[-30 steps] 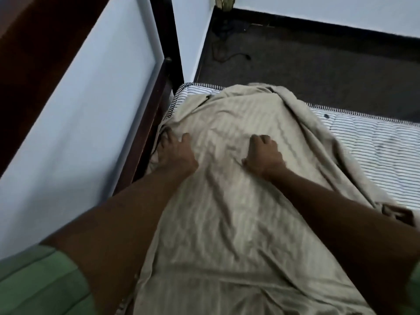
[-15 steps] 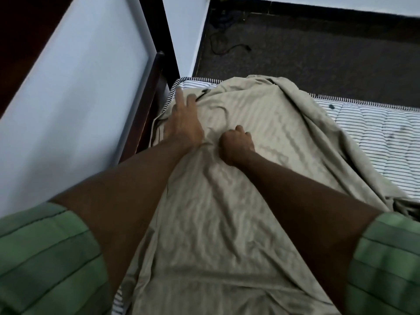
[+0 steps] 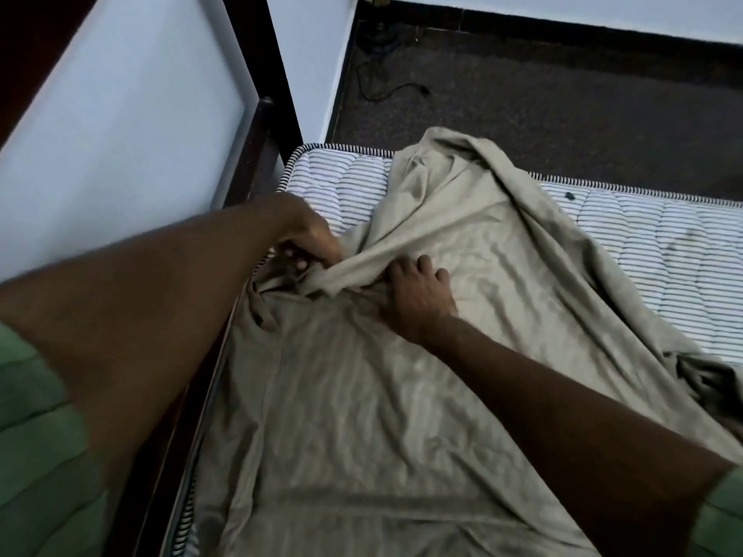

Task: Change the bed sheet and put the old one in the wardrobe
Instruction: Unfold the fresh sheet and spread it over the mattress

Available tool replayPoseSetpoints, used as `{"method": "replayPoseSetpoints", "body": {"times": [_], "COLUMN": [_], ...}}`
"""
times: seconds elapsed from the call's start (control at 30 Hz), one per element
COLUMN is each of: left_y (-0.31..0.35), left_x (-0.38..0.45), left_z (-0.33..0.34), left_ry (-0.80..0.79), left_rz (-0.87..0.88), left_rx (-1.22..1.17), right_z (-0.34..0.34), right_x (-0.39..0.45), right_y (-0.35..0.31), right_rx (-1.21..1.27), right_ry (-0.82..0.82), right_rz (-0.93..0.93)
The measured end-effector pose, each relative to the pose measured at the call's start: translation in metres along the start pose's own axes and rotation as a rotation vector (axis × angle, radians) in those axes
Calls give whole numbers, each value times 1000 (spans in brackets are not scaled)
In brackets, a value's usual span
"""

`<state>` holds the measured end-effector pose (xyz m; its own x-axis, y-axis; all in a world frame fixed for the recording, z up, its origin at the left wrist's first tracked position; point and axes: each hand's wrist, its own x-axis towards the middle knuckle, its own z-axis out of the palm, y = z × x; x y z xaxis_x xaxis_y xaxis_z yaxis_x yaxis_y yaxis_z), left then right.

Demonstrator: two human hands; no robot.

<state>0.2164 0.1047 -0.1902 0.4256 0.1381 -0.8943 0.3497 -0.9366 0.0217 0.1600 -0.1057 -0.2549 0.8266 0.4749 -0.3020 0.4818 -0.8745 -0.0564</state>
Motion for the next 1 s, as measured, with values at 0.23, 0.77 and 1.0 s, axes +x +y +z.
{"method": "replayPoseSetpoints", "body": {"times": [0.23,0.77,1.0], "left_y": [-1,-1,16], "left_x": [10,25,-3], "left_z": [20,-17,47], "left_ry": [849,1194,1177], "left_rz": [41,-143,-71], "left_rx": [120,-750,131], "right_z": [-9,-3,-6], "right_x": [-28,11,2], "right_y": [-14,29,34], "right_rx": [255,298,323], "right_ry": [-722,41,-66], "right_rz": [-117,18,-87]}}
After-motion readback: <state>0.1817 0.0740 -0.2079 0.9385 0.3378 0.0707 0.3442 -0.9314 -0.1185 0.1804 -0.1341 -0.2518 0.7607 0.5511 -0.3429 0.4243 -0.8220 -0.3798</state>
